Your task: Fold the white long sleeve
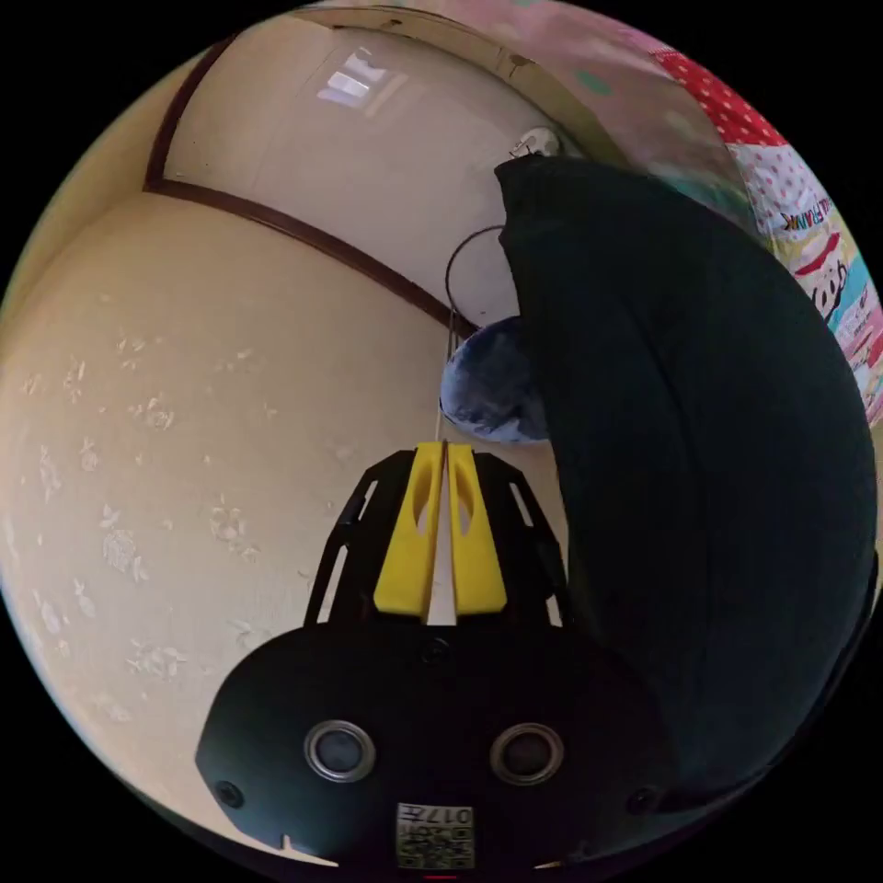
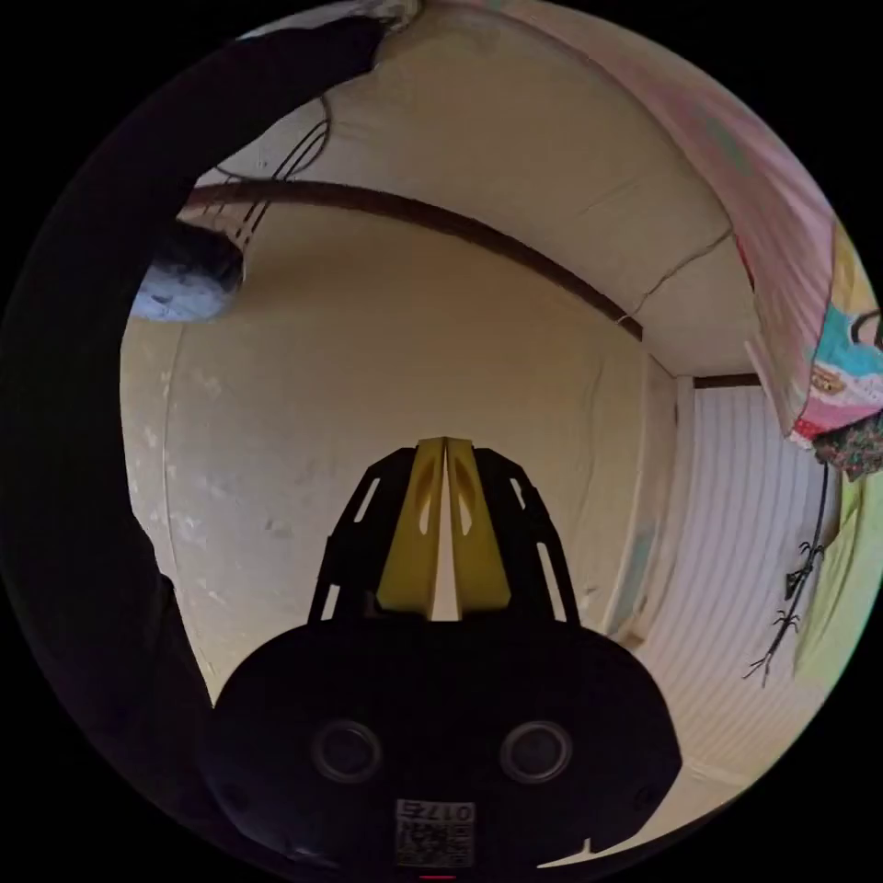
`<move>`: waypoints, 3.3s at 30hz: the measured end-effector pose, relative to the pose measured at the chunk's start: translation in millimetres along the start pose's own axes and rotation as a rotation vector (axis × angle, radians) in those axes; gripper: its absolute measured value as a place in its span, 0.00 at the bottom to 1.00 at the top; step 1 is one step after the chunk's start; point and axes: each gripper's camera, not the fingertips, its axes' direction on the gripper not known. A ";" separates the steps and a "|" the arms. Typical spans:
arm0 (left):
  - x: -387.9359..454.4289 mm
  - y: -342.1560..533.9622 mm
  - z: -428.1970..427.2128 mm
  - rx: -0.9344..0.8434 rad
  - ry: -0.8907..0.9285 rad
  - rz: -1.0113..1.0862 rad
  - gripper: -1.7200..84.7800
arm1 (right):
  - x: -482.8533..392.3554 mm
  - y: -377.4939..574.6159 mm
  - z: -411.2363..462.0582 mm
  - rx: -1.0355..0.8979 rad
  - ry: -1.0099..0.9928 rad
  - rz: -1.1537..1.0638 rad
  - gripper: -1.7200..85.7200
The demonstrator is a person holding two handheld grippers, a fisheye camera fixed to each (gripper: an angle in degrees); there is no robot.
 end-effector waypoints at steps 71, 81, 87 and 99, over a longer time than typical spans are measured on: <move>345.1 -203.3 -114.3 0.323 -0.255 0.404 0.01 | 134.5 351.4 -72.1 1.143 -0.857 -0.481 0.05; 449.7 -282.1 -144.3 0.478 0.266 0.678 0.11 | 137.3 369.0 125.2 1.026 -1.227 -0.254 0.04; 530.4 -361.1 -131.8 0.436 0.179 0.732 0.14 | 107.6 400.1 156.8 1.082 -1.546 -0.162 0.03; 509.8 -422.8 -51.9 0.310 0.039 0.721 0.09 | 33.1 430.2 157.3 0.902 -1.322 -0.090 0.03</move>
